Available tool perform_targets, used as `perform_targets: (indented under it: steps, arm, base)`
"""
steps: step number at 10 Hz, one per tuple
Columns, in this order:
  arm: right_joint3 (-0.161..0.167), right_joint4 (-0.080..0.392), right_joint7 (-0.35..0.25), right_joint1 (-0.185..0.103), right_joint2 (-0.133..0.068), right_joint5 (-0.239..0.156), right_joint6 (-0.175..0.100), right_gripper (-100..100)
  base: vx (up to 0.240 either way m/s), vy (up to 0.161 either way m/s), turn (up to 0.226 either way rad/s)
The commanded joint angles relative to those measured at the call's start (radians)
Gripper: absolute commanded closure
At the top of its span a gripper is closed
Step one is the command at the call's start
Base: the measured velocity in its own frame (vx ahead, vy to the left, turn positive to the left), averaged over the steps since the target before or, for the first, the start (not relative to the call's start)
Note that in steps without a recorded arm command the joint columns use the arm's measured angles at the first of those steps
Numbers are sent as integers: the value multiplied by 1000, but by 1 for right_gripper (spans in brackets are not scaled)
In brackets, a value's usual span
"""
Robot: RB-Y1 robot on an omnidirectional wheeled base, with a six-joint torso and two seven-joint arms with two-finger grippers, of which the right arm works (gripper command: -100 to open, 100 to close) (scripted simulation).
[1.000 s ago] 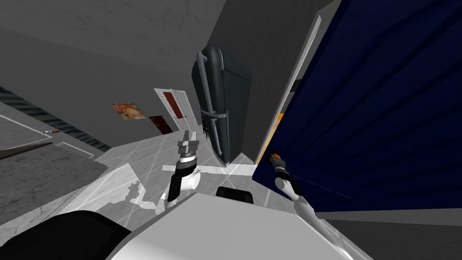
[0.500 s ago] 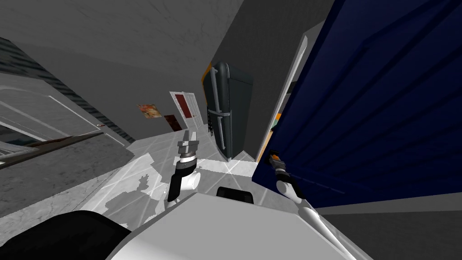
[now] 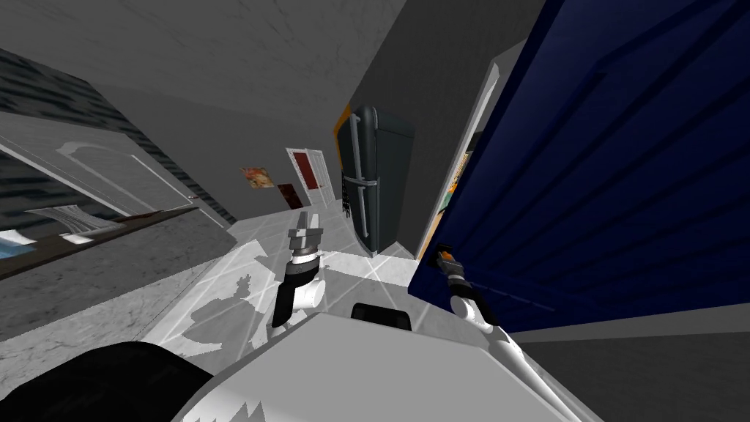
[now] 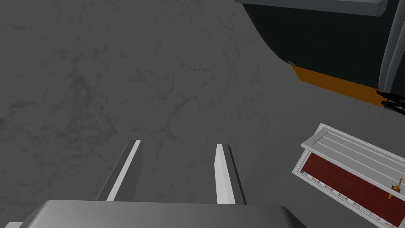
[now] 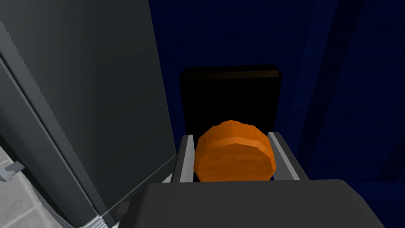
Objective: Pull the door open
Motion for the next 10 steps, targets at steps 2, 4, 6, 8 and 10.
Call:
perform_targets:
  steps: [2, 4, 6, 8, 10]
  arm:
    - [28, -16, -25, 16, -25, 4, -13, 100]
    - [48, -30, -44, 27, -47, 6, -25, 100]
    - [66, -42, -62, 38, -67, 9, -35, 100]
    - [84, -54, -79, 48, -85, 11, -46, 100]
    - [96, -54, -90, 56, -93, 17, -48, 100]
  base:
    - [-213, -58, 126]
    - [-210, -46, 109]
    - [-200, -72, 111]
    - [-176, -57, 103]
    - [-106, -15, 73]
